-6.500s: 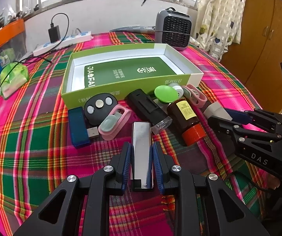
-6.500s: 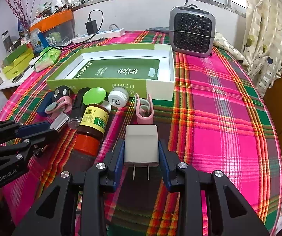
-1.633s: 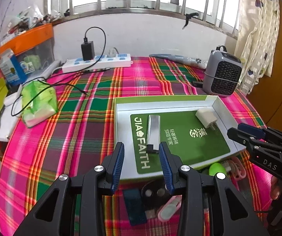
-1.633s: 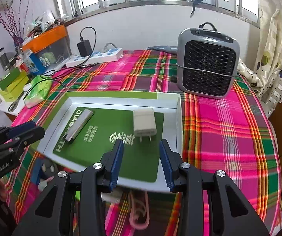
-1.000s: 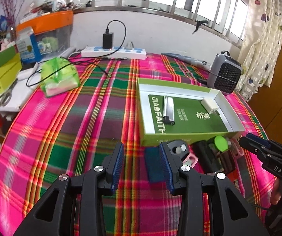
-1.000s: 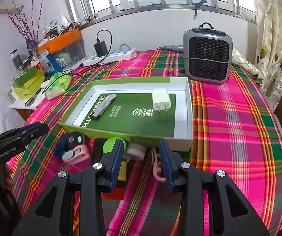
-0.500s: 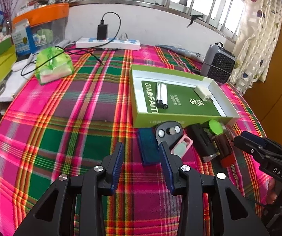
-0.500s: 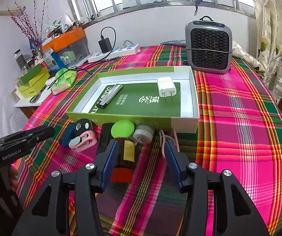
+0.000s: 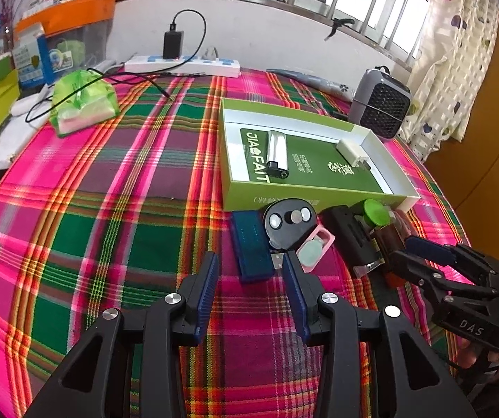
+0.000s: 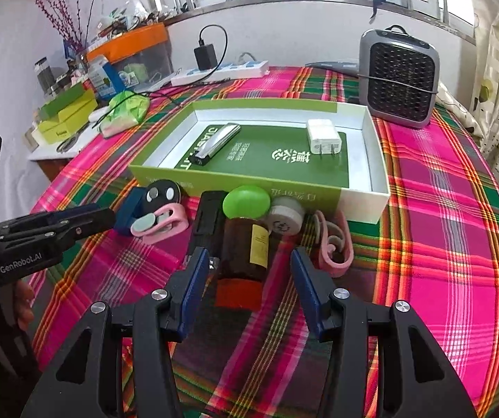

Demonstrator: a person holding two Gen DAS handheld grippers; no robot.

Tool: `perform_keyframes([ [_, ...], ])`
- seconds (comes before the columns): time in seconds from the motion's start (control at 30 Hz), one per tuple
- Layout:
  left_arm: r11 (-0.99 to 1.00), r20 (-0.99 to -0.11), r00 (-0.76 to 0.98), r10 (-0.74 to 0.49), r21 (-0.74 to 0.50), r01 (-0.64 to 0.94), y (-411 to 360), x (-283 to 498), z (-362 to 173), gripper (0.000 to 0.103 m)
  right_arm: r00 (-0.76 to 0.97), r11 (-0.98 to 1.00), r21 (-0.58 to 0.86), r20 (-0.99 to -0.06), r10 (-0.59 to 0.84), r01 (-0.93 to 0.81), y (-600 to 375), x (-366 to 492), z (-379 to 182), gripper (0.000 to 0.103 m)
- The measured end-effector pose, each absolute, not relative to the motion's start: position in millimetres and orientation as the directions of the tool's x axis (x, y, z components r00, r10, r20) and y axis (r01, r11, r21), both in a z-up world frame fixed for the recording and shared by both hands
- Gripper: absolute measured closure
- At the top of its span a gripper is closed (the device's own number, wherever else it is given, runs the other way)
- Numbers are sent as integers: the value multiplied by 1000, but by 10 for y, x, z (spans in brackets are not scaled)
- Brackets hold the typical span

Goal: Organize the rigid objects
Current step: 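Move the left tool to the blue USB stick while the right tool reaches the brown bottle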

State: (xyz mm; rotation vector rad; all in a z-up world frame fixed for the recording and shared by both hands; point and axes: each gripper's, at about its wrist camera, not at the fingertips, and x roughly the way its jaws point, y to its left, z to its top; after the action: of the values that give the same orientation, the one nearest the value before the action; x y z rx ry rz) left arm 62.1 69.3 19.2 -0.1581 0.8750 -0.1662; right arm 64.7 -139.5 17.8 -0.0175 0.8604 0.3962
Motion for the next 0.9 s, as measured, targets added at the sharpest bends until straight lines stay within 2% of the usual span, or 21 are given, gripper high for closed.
perform_keyframes([
  [0.5,972,-757,615,-222,-218,82,696,680,142,66,580,929,131,-748,322,-347,-1370,699,146,54],
  [0.6,973,-758,614,-222,-216,84,683,686,142,65,578,924,133,-746,331,-359,-1354,702,149,57],
  [0.7,973,-758,613,-222,-213,89,665,693,146,65,568,920,141,-749,341,-366,-1359,701,142,66],
  [0.9,975,-763,610,-215,-207,85,652,709,136,65,566,915,142,-747,349,-376,-1367,698,137,67],
])
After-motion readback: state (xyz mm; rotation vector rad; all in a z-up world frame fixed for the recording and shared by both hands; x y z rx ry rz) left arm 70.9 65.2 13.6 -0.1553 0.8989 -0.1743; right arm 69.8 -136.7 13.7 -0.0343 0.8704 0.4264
